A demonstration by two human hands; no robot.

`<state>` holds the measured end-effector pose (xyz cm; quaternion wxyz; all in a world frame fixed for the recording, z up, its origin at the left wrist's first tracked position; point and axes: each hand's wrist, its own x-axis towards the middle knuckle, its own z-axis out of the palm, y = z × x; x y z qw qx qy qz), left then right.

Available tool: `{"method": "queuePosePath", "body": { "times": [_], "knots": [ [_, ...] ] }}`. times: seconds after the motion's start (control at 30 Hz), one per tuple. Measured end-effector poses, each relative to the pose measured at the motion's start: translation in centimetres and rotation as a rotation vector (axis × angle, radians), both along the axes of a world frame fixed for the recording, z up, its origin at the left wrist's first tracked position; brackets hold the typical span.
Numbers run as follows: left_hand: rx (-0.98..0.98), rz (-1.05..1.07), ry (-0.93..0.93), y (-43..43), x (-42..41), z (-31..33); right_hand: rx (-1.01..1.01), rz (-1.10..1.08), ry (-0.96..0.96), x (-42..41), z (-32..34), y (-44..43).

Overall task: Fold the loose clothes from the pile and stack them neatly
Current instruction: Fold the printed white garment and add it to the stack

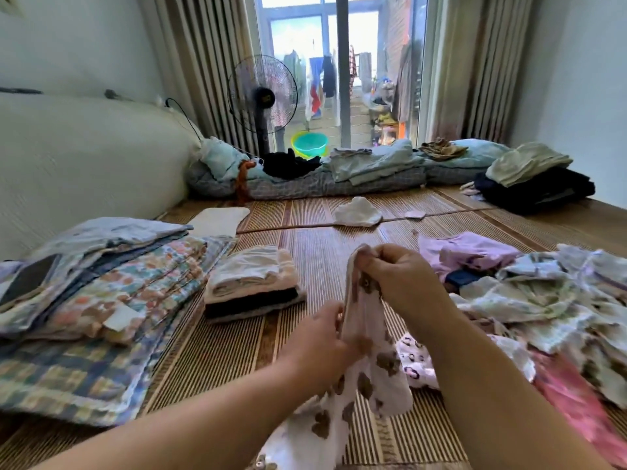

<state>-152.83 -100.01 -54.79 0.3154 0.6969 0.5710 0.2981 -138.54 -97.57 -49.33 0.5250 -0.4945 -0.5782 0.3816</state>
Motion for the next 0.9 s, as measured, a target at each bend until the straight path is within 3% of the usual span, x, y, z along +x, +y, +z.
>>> {"method": "queuePosePath", "body": {
  "times": [0.17, 0.23, 0.33, 0.4, 0.5, 0.6, 0.67, 0.77, 0.83, 0.9],
  "knots": [
    [-0.250, -0.004, -0.151, 1.3, 0.0, 1.3, 0.064, -0.133, -0.229, 3.0, -0.4, 0.1],
    [-0.441, 0.047, -0.395, 1.5, 0.0, 1.8, 0.006, -0.105, -0.388, 3.4, -0.6, -0.4],
    [-0.646, 0.106, -0.708, 1.9, 0.8, 2.4, -0.113, 0.121, -0.551, 2.1, -0.9, -2.0],
    [-0.682, 0.118, -0.788, 1.9, 1.3, 2.7, -0.088, 0.153, -0.727, 0.8, -1.6, -2.7],
    [-0.694, 0.090, -0.861, 1.4, 1.4, 3.3, 0.074, 0.026, -0.883, 0.0, -2.2, -2.9],
    [-0.732, -0.052, -0.891, 0.4, 0.3, 3.9, 0.066, 0.021, -0.861, 0.3, -2.5, -2.9],
    [-0.722, -0.111, -0.782, -0.1, -0.7, 4.6, 0.043, 0.048, -0.751, 0.8, -2.0, -3.0],
    [-0.445, -0.061, -0.455, 0.0, -1.9, 5.8, 0.003, 0.141, -0.408, 1.4, 0.1, -3.1],
    [-0.264, -0.123, -0.346, 0.2, -2.7, 7.2, -0.033, 0.301, -0.206, 1.6, 2.5, -3.4],
    [-0.204, -0.311, -0.350, 0.2, -2.8, 8.5, -0.017, 0.408, -0.218, 1.4, 4.9, -3.6]
  ]
}}
